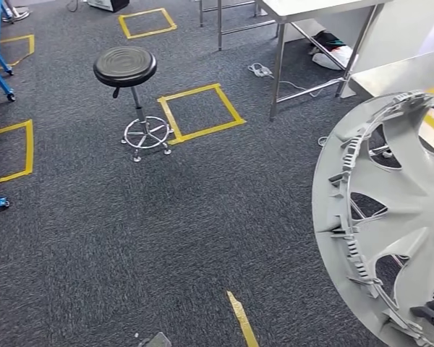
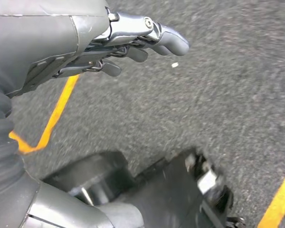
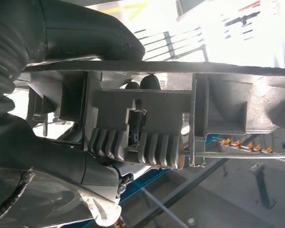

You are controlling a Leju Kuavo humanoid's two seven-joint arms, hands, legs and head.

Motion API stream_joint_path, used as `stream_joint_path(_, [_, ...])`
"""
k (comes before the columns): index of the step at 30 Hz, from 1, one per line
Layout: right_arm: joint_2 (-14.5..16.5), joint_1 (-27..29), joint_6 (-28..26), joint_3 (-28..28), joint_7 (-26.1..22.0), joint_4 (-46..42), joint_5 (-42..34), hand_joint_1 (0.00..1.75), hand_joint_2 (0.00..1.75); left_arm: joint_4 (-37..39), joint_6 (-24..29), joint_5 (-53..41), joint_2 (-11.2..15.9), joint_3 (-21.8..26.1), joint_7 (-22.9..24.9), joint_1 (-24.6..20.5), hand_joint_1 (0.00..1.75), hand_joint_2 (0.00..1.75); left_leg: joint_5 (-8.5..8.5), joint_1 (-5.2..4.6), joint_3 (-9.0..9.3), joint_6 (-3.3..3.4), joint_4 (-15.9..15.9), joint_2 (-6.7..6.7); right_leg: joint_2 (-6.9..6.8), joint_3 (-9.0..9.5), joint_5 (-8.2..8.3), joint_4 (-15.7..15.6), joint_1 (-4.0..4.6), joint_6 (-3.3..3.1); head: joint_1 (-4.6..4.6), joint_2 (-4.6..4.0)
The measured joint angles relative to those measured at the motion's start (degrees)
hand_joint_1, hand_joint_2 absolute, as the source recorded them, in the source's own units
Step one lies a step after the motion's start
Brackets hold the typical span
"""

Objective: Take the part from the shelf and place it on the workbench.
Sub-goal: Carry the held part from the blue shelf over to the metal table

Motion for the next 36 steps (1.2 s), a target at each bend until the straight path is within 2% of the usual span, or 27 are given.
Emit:
stream_joint_path(1, [0.1,-0.1,0.0,0.1,0.0,0.0,0.1,1.75,1.75,0.0,0.0,0.0,0.0,-0.1,0.0,-0.1,0.00,1.75,0.02,-0.05,0.33,0.10,-1.1,-0.66,0.65,-0.37,0.16,0.0,-0.12,0.37,0.01,0.00])
stream_joint_path(3, [0.1,0.0,0.0,0.2,0.0,-0.1,0.1,1.75,1.75,0.0,0.0,-0.1,0.0,-0.3,0.1,-0.2,0.00,1.75,0.15,-0.09,0.38,0.40,-1.7,0.37,1.52,-1.11,0.46,0.0,-0.37,1.14,0.01,0.00])
stream_joint_path(4, [0.2,0.1,0.0,0.2,0.1,-0.1,0.1,1.75,1.75,0.0,0.0,-0.1,-0.1,-0.4,0.1,-0.3,0.00,1.75,0.39,-0.04,0.47,0.66,-2.1,1.06,0.75,-1.55,0.19,0.4,-0.37,1.39,0.07,0.00])
stream_joint_path(5, [0.2,0.0,0.0,0.3,0.1,-0.2,0.1,1.75,1.75,0.0,0.0,-0.1,-0.1,-0.4,0.1,-0.4,0.00,1.75,0.61,0.05,0.58,0.96,-2.5,1.82,-0.67,-2.32,-0.69,1.6,-0.29,1.61,0.15,0.00])
stream_joint_path(7, [0.2,-0.3,0.0,0.5,0.1,-0.3,0.2,1.75,1.75,0.0,0.0,-0.1,-0.2,-0.4,0.1,-0.4,0.00,1.75,0.77,0.08,0.65,1.31,-2.9,3.49,-4.04,-5.24,-4.14,7.4,-0.18,2.03,0.26,0.00])
stream_joint_path(8, [0.2,-0.4,0.0,0.6,0.1,-0.3,0.2,1.75,1.75,0.0,0.0,-0.1,-0.1,-0.5,0.1,-0.3,0.00,1.75,0.75,0.05,0.60,1.38,-2.9,4.38,-4.82,-7.12,-5.98,11.4,-0.25,2.31,0.28,0.00])
stream_joint_path(9, [0.2,-0.5,0.0,0.7,0.1,-0.3,0.3,1.75,1.75,0.0,0.0,-0.1,-0.1,-0.5,0.1,-0.3,0.00,1.75,0.72,0.03,0.57,1.37,-2.9,5.27,-5.15,-8.58,-7.10,14.5,-0.37,2.56,0.27,0.00])
stream_joint_path(10, [0.2,-0.5,0.0,0.8,0.3,-0.3,0.5,1.75,1.75,0.0,0.0,-0.1,-0.1,-0.5,0.1,-0.3,0.00,1.75,0.67,0.02,0.56,1.33,-2.8,6.09,-5.34,-9.22,-7.27,16.1,-0.52,2.80,0.27,0.00])
stream_joint_path(11, [0.2,-0.5,0.0,0.8,0.7,-0.3,0.7,1.75,1.75,0.0,0.0,0.0,-0.1,-0.5,0.1,-0.3,0.00,1.75,0.60,0.05,0.56,1.23,-2.8,6.84,-5.58,-8.53,-6.27,15.1,-0.67,2.99,0.28,0.00])
stream_joint_path(12, [0.2,-0.5,0.0,0.9,1.3,-0.3,1.0,1.75,1.75,0.0,0.0,0.1,-0.1,-0.6,0.1,-0.4,0.00,1.75,0.48,0.09,0.67,1.07,-2.8,7.52,-6.13,-6.57,-4.47,11.8,-0.82,3.14,0.29,0.00])
stream_joint_path(13, [0.2,-0.6,0.0,1.1,1.9,-0.3,1.2,1.75,1.75,0.0,0.1,0.2,-0.1,-0.6,0.1,-0.4,0.00,1.75,0.33,0.09,0.85,0.83,-2.8,8.12,-7.32,-4.07,-2.79,7.4,-0.91,3.27,0.30,0.00])
stream_joint_path(14, [0.2,-0.7,0.0,1.2,2.5,-0.3,1.5,1.75,1.75,0.0,0.1,0.3,-0.1,-0.6,0.1,-0.5,0.00,1.75,0.10,-0.01,1.00,0.49,-2.7,8.64,-8.43,-1.65,-1.51,3.5,-0.89,3.15,0.31,0.00])
stream_joint_path(15, [0.1,-0.9,0.0,1.4,3.1,-0.3,1.8,1.75,1.75,0.0,0.2,0.4,0.0,-0.6,0.1,-0.6,0.00,1.75,-0.08,-0.15,1.17,0.16,-2.6,9.08,-9.19,-0.04,-0.86,0.9,-0.82,2.81,0.21,0.00])
stream_joint_path(16, [0.0,-1.1,0.0,1.6,3.6,-0.3,2.0,1.75,1.75,0.0,0.2,0.6,0.0,-0.6,0.1,-0.7,0.00,1.75,-0.21,-0.28,1.29,-0.16,-2.5,9.51,-9.50,0.58,-0.81,-0.1,-0.68,2.37,0.14,0.00])
stream_joint_path(18, [-0.2,-1.7,0.0,2.1,4.4,-0.3,2.5,1.75,1.75,0.0,0.2,0.9,0.0,-0.6,-0.1,-0.8,0.00,1.75,-0.34,-0.28,1.46,-0.74,-2.4,10.43,-8.38,0.44,-0.74,0.0,-0.45,1.38,-0.02,0.00])
stream_joint_path(19, [-0.3,-2.0,0.0,2.4,4.8,-0.3,2.7,1.75,1.75,0.0,0.2,1.0,0.0,-0.6,-0.2,-0.8,0.00,1.75,-0.67,-0.13,1.49,-1.07,-2.2,10.29,-7.85,0.34,-0.64,0.0,-0.45,1.01,-0.03,0.00])
stream_joint_path(21, [-0.6,-2.7,0.0,3.0,5.5,-0.2,3.1,1.75,1.75,0.0,0.2,1.1,0.0,-0.6,-0.3,-0.9,0.00,1.75,-2.84,0.17,0.36,-1.54,0.8,8.25,-6.79,0.34,-0.42,-0.2,-0.56,0.25,-0.18,0.00])
stream_joint_path(23, [-1.2,-3.5,0.0,3.7,6.3,0.0,3.8,1.75,1.75,0.0,0.2,1.1,0.0,-0.6,-0.3,-0.7,0.00,1.75,-6.53,0.29,-2.98,-1.62,8.3,5.66,-5.61,0.30,-0.38,-0.2,-0.50,-0.23,-0.32,0.00])
stream_joint_path(24, [-1.5,-3.7,0.0,4.0,6.7,0.1,4.1,1.75,1.75,0.0,0.2,1.1,0.0,-0.6,-0.3,-0.5,0.00,1.75,-7.83,0.29,-4.84,-1.55,12.0,5.12,-4.90,0.31,-0.39,-0.2,-0.38,-0.33,-0.31,0.00])
stream_joint_path(25, [-1.8,-3.8,0.0,4.4,7.1,0.2,4.4,1.75,1.75,0.0,0.2,1.1,0.0,-0.6,-0.3,-0.3,0.00,1.75,-8.02,0.25,-6.09,-1.38,14.2,4.84,-4.14,0.36,-0.40,-0.2,-0.23,-0.38,-0.32,0.00])
stream_joint_path(26, [-2.1,-3.8,0.0,4.6,7.3,0.2,4.6,1.75,1.75,0.0,0.2,1.2,0.0,-0.6,-0.3,-0.3,0.00,1.75,-7.08,0.19,-6.44,-1.12,14.4,4.67,-3.39,0.45,-0.42,-0.2,-0.10,-0.40,-0.31,0.00])
stream_joint_path(27, [-2.4,-3.8,0.0,4.9,7.6,0.3,4.9,1.75,1.75,0.0,0.1,1.2,0.0,-0.6,-0.3,-0.3,0.00,1.75,-5.00,0.09,-5.67,-0.74,12.0,4.36,-2.65,0.56,-0.43,-0.2,0.00,-0.41,-0.29,0.00])
stream_joint_path(28, [-2.7,-3.9,0.0,5.2,7.9,0.3,5.0,1.75,1.75,0.0,0.1,1.3,0.1,-0.6,-0.4,-0.3,0.00,1.75,-2.45,-0.06,-4.20,-0.31,8.1,3.62,-1.93,0.66,-0.43,-0.2,0.05,-0.42,-0.30,0.00])
stream_joint_path(30, [-3.3,-4.0,0.0,5.8,8.3,0.4,5.4,1.75,1.75,0.0,0.0,1.4,0.2,-0.6,-0.5,-0.3,0.00,1.75,0.60,-0.23,-1.39,0.34,1.0,1.42,-0.59,0.56,-0.41,-0.1,0.12,-0.26,-0.27,0.00])
stream_joint_path(32, [-3.7,-4.2,0.0,6.3,8.4,0.5,5.7,1.75,1.75,0.0,-0.2,1.4,0.3,-0.6,-0.5,-0.3,0.00,1.75,0.80,-0.34,-0.50,0.51,-1.3,0.55,0.61,0.10,-0.24,0.0,-0.01,0.23,-0.25,0.00])
stream_joint_path(34, [-4.1,-4.1,0.0,6.7,8.5,0.5,5.8,1.75,1.75,0.0,-0.2,1.4,0.3,-0.6,-0.6,-0.5,0.00,1.75,1.03,-0.29,-0.32,0.69,-2.0,1.65,1.27,-0.54,-0.15,0.0,-0.19,0.87,-0.25,0.00])
stream_joint_path(36, [-4.5,-4.1,0.0,7.1,9.2,0.6,6.3,1.75,1.75,-0.1,-0.3,1.5,0.2,-0.5,-0.8,-0.7,0.00,1.75,1.44,-0.06,-0.07,1.09,-2.8,2.96,-0.93,-1.97,-1.62,2.2,-0.06,1.32,-0.03,0.00])
